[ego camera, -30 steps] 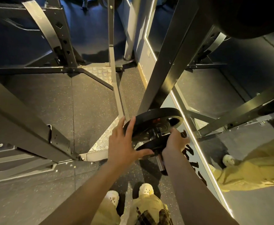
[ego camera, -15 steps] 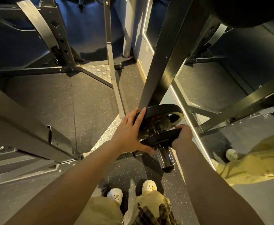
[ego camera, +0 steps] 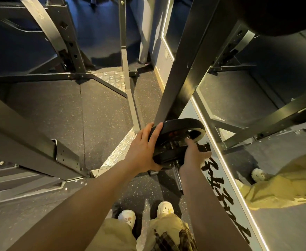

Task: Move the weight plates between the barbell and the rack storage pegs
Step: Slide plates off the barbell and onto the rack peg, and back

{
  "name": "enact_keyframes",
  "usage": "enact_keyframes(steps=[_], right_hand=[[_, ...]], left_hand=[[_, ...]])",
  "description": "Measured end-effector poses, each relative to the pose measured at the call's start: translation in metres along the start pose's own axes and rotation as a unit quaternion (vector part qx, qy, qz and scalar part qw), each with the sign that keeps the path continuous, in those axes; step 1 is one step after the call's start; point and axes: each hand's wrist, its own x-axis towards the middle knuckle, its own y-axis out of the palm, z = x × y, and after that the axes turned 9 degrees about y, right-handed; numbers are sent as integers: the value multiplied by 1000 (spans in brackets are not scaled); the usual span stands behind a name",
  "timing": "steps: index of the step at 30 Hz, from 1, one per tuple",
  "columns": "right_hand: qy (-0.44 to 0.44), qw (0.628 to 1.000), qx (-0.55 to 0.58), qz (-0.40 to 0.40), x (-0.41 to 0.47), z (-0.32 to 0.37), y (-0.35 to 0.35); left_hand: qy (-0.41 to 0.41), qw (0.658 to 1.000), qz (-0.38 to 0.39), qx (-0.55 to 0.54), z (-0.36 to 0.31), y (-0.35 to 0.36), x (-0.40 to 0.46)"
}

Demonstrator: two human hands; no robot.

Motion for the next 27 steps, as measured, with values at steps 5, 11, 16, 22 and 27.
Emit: enact_keyframes(steps=[5, 11, 16, 22, 27], right_hand=[[-32, 997, -57, -28, 6, 7, 4], [74, 995, -35, 60, 15, 36, 0], [95, 991, -34, 86, 30, 38, -2], [107, 990, -10, 94, 32, 37, -5], [-10, 998, -58, 34, 20, 9, -3]], left_hand=[[-13, 1000, -16, -20, 1, 8, 1], [-17, 999, -41, -18, 4, 11, 3], [-20, 998, -48, -20, 5, 13, 4], [-22, 999, -44, -18, 4, 11, 3], [-19, 999, -44, -17, 3, 10, 2]])
